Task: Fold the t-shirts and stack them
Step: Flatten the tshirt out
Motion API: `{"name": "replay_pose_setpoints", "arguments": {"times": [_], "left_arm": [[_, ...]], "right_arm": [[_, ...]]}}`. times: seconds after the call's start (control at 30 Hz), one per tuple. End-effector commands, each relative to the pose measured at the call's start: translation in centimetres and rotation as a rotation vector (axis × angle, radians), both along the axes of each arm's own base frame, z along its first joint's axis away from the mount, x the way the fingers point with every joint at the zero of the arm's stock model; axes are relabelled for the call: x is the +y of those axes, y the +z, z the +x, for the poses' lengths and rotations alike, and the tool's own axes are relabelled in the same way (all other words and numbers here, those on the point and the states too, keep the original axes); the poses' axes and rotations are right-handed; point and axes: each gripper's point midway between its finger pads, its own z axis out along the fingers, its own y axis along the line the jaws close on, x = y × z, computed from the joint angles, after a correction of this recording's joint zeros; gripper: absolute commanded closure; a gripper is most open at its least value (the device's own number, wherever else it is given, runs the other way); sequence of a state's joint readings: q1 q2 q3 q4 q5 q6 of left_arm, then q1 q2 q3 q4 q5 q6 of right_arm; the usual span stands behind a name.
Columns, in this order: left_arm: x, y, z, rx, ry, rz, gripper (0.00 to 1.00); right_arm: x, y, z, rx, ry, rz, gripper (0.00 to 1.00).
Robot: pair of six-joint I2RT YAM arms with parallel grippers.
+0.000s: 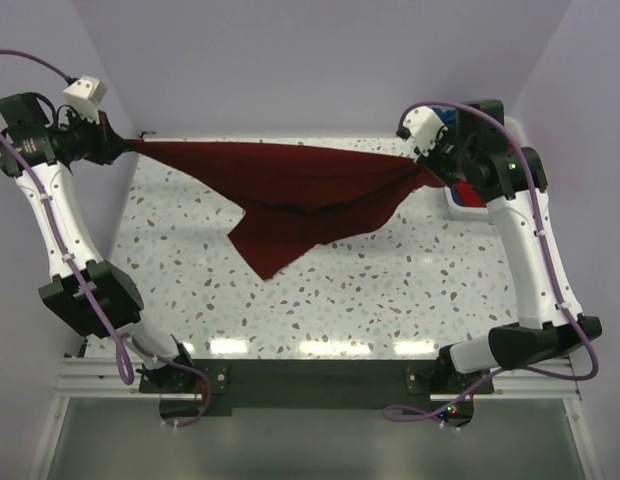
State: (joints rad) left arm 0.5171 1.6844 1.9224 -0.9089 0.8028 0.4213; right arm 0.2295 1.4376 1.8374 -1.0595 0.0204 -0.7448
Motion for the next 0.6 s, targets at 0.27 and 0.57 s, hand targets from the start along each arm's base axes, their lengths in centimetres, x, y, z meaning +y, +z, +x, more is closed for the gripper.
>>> {"name": "replay_pose_setpoints", "arguments": {"times": [0.27,0.57], "left_arm": [[0.4,3.4,0.2,-0.082,0.084,0.016,1.00],[-1.4,-7.0,8.5,0.161,0.068,0.121,1.00]], "right_arm": [[0.2,0.0,-2.9,0.055,0.034,0.034,1.00],[4.9,-10.5,5.2,0.366,0.058,0.073,1.00]]}}
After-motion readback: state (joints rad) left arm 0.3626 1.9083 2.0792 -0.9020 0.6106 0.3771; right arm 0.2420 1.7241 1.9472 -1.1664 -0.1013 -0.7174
